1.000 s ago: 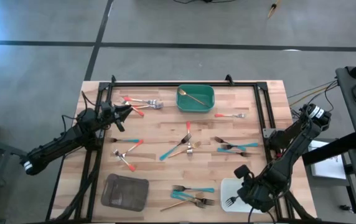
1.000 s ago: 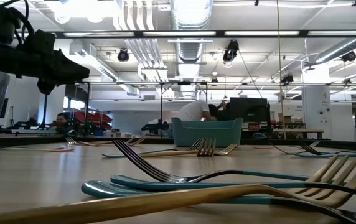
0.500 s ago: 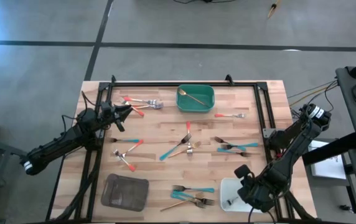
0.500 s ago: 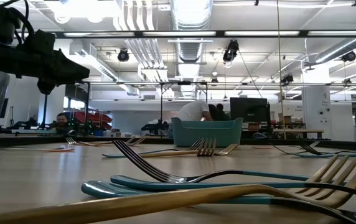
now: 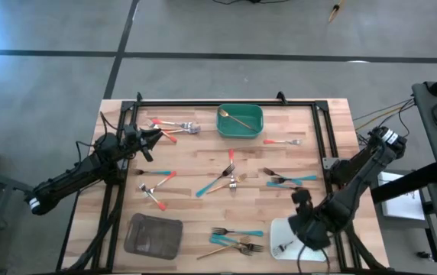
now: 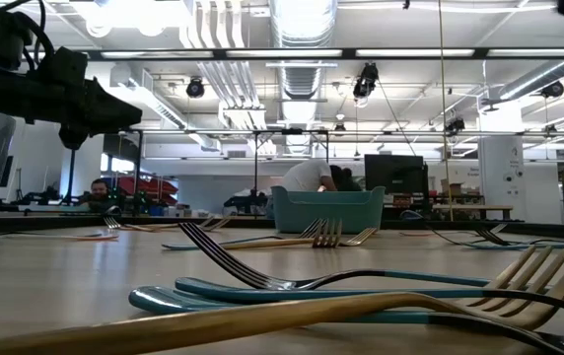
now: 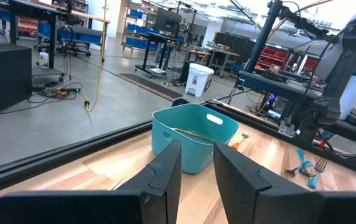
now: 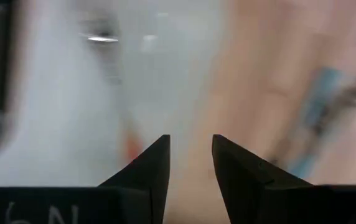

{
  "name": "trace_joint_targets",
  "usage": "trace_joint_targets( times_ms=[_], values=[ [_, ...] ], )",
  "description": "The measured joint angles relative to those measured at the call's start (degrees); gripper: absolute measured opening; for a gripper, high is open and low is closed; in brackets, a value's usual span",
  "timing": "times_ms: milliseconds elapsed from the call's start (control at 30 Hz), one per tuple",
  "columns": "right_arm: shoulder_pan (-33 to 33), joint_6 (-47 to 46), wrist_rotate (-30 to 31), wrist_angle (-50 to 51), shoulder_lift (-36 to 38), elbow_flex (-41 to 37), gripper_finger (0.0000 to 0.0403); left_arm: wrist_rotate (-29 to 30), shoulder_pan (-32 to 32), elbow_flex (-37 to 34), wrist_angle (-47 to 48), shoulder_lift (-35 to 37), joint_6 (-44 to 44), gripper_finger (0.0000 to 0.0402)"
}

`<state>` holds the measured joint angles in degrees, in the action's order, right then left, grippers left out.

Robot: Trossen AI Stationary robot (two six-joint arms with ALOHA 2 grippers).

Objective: Sort silverware by color (type)
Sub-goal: Put the blue fork into the black bin

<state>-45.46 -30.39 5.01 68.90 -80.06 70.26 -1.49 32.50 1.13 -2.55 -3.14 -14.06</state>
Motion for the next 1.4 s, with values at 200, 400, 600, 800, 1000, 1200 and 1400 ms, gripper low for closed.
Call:
trace_joint_targets(
  times_ms=[200, 400, 600, 800, 1000, 1200, 1400],
  values=[
    [7.7, 0.3, 12.4, 10.5, 2.1, 1.3, 0.0111, 0.0, 0.0, 0.0, 0.0, 0.0, 0.0, 0.0078],
    [19.5, 1.8, 15.1, 8.9, 4.3, -1.3, 0.0116, 0.0, 0.0, 0.0, 0.0, 0.0, 0.0, 0.0077],
    [32.8, 8.6, 10.7, 6.1, 3.9, -4.3, 0.0112, 0.0, 0.0, 0.0, 0.0, 0.0, 0.0, 0.0077],
    [39.5, 13.8, -2.1, -0.6, 3.0, -9.0, 0.0100, 0.0, 0.0, 0.0, 0.0, 0.0, 0.0, 0.0077],
    [40.3, 19.8, -2.4, -5.8, 3.0, -14.0, 0.0100, 0.0, 0.0, 0.0, 0.0, 0.0, 0.0, 0.0077],
    [40.1, 25.8, -2.6, -5.9, 3.0, -18.8, 0.0098, 0.0, 0.0, 0.0, 0.0, 0.0, 0.0, 0.0077],
    [40.1, 22.0, -5.6, -8.8, 3.0, -22.2, 0.0098, 0.0, 0.0, 0.0, 0.0, 0.0, 0.0, 0.0078]
  ],
)
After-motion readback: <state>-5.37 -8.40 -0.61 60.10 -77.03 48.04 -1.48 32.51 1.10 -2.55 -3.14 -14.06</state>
